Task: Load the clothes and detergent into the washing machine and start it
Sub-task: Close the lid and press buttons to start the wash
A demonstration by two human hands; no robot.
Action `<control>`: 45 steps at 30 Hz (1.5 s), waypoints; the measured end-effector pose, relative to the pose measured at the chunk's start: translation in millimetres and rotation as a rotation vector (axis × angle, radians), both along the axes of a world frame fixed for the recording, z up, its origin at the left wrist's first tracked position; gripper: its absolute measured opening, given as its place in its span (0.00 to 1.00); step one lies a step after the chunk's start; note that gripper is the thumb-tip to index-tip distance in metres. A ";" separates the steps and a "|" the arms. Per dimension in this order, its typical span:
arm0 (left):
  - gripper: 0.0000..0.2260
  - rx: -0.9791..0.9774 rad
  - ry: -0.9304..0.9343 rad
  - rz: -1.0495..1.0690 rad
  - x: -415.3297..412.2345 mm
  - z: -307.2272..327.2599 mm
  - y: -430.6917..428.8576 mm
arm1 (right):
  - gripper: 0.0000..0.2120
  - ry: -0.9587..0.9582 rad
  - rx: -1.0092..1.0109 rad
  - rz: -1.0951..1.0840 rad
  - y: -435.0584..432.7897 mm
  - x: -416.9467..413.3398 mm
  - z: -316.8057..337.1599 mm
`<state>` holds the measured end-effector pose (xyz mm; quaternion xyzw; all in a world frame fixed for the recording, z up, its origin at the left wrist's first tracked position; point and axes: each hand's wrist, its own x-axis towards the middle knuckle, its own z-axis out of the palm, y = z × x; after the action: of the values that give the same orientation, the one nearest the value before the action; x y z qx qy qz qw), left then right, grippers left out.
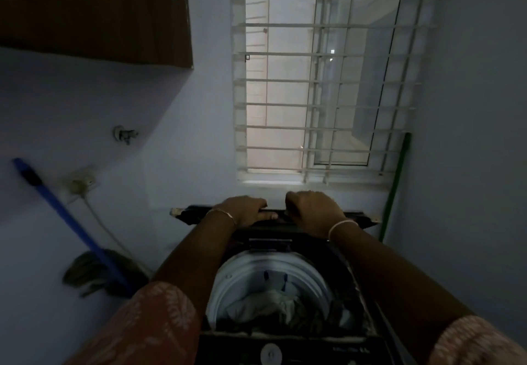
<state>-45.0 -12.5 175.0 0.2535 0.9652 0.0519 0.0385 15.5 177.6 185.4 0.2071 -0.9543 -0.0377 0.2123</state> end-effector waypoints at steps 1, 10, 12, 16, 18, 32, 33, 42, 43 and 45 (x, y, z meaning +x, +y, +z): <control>0.28 -0.002 -0.081 -0.016 6.6 -7.8 -3.2 | 0.13 -0.053 -0.021 0.015 2.2 7.5 -11.9; 0.43 -0.051 -0.213 -0.032 49.0 -76.9 -9.5 | 0.24 -0.357 -0.167 -0.080 14.4 51.1 -105.3; 0.44 -0.055 -0.231 -0.045 53.4 -90.1 -10.4 | 0.28 -0.388 -0.149 -0.093 16.2 54.6 -118.1; 0.41 -0.004 -0.307 -0.078 58.3 -121.4 -14.9 | 0.34 -0.531 -0.270 -0.159 18.6 53.0 -142.0; 0.39 -0.026 -0.310 -0.058 60.7 -140.7 -16.4 | 0.43 -0.580 -0.303 -0.190 14.8 50.6 -156.9; 0.23 0.049 0.036 0.214 75.7 -213.6 -0.9 | 0.19 -0.377 -0.317 -0.360 8.6 38.2 -227.7; 0.22 0.041 0.052 0.222 75.4 -215.2 0.1 | 0.18 -0.359 -0.323 -0.371 7.6 38.2 -228.0; 0.21 0.091 0.175 0.285 71.7 -229.8 4.3 | 0.17 -0.330 -0.344 -0.433 4.8 34.3 -237.5; 0.21 0.098 0.175 0.290 70.6 -230.5 4.6 | 0.17 -0.318 -0.351 -0.431 4.6 34.4 -238.6; 0.22 0.100 0.188 0.301 69.4 -232.2 5.1 | 0.15 -0.302 -0.355 -0.433 4.2 34.3 -240.4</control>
<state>24.3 -7.4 -57.2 0.1117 0.9878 0.0809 -0.0726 49.8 181.8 -55.0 -0.0380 -0.9886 0.1164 0.0882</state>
